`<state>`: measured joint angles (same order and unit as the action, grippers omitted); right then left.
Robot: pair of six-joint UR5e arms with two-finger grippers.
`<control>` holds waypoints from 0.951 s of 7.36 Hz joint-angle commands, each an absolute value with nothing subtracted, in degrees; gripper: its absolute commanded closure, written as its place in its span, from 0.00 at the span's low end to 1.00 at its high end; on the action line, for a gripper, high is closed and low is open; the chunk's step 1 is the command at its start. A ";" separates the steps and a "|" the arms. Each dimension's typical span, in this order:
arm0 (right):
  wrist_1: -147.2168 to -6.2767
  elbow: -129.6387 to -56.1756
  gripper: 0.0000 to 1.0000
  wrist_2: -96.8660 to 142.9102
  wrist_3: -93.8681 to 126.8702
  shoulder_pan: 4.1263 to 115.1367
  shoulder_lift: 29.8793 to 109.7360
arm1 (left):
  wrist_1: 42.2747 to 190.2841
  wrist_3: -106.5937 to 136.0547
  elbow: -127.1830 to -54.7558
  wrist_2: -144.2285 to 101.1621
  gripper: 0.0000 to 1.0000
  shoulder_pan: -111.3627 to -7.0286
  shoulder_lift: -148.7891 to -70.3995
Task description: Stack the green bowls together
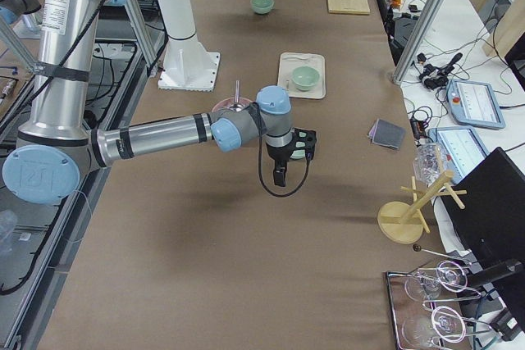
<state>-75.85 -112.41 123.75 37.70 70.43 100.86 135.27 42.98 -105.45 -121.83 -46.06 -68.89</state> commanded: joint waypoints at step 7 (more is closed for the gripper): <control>-75.85 -112.33 0.00 124.01 38.23 70.31 100.55 | 124.53 44.73 -112.65 -126.65 1.00 -48.60 -79.67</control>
<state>-75.85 -112.39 123.98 38.11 70.37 100.62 131.51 44.17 -110.50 -126.74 -47.97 -74.85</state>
